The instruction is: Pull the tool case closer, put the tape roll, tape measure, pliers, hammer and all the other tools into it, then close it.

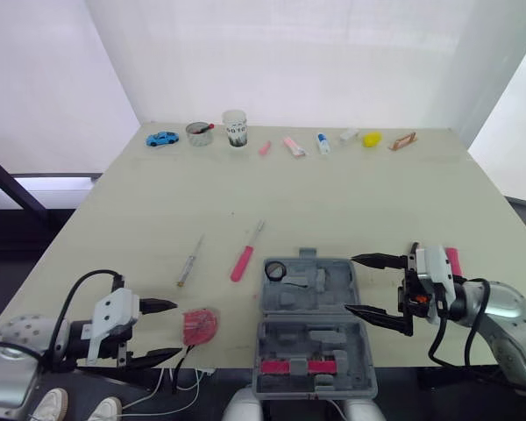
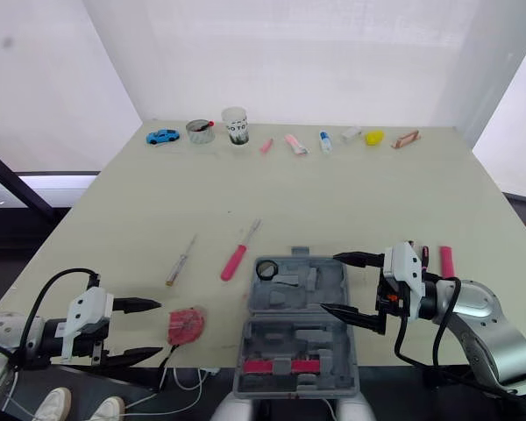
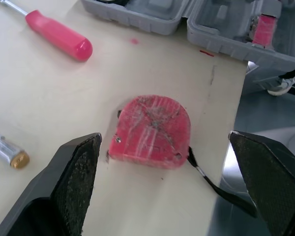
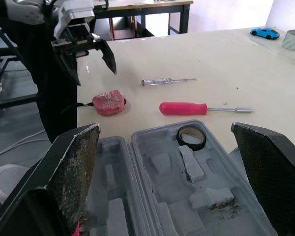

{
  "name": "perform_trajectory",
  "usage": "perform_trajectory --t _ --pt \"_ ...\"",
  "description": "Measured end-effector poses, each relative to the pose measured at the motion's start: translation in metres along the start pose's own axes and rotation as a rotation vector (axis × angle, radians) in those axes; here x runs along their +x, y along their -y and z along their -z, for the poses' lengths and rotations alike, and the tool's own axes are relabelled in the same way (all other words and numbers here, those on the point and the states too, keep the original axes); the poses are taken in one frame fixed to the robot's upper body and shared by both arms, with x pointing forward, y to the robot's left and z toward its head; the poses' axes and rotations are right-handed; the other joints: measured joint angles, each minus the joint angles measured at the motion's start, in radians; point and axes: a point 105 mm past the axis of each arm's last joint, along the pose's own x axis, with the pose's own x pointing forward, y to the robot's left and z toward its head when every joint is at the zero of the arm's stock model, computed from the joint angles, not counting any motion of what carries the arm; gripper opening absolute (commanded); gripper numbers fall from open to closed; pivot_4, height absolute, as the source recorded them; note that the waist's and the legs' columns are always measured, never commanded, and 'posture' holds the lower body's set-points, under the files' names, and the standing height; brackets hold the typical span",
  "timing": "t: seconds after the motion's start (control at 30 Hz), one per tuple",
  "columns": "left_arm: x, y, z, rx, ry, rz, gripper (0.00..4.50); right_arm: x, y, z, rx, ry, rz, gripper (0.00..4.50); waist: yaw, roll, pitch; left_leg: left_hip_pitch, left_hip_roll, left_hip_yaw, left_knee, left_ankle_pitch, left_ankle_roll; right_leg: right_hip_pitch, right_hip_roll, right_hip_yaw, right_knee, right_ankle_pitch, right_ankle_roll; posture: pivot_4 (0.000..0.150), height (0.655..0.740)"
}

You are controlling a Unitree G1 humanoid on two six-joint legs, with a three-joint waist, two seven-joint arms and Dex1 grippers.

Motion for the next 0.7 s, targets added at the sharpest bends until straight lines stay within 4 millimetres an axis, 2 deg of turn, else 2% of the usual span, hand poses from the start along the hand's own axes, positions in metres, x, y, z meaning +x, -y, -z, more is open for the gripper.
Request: perform_trajectory --t 0.07,0.23,0.5,0.7 --pt "0.007 -0.009 0.006 0.032 -0.054 0.045 4.43 0.000 0.000 0.000 -0.001 -0.002 -0.002 4.50 0.006 0.000 0.000 -0.003 0.001 -0.002 0.002 0.000 0.000 -0.001 0.003 -0.001 0.000 0.000 0.000 0.150 0.7400" --pt "0.019 -0.011 0.009 0.063 -0.093 0.113 4.43 0.000 -0.001 0.000 0.000 -0.003 -0.005 4.50 0.004 -0.001 0.000 -0.006 0.002 -0.003 0.002 0.000 0.000 -0.003 0.005 -0.001 0.000 0.001 0.001 0.150 0.7400" --pt "0.037 -0.011 0.012 0.055 -0.076 0.144 4.43 -0.001 -0.027 0.000 -0.012 -0.030 -0.178 4.50 0.007 0.000 0.000 -0.006 0.003 -0.004 0.004 0.000 0.000 -0.003 0.005 -0.002 0.001 0.001 0.001 0.150 0.7400" --pt "0.040 -0.013 0.012 0.056 -0.079 0.149 4.43 -0.004 -0.031 -0.002 -0.032 -0.035 -0.235 4.50 0.006 -0.001 0.000 -0.005 0.003 -0.004 0.004 0.000 0.000 -0.003 0.005 -0.002 0.002 0.001 0.001 0.150 0.7400"
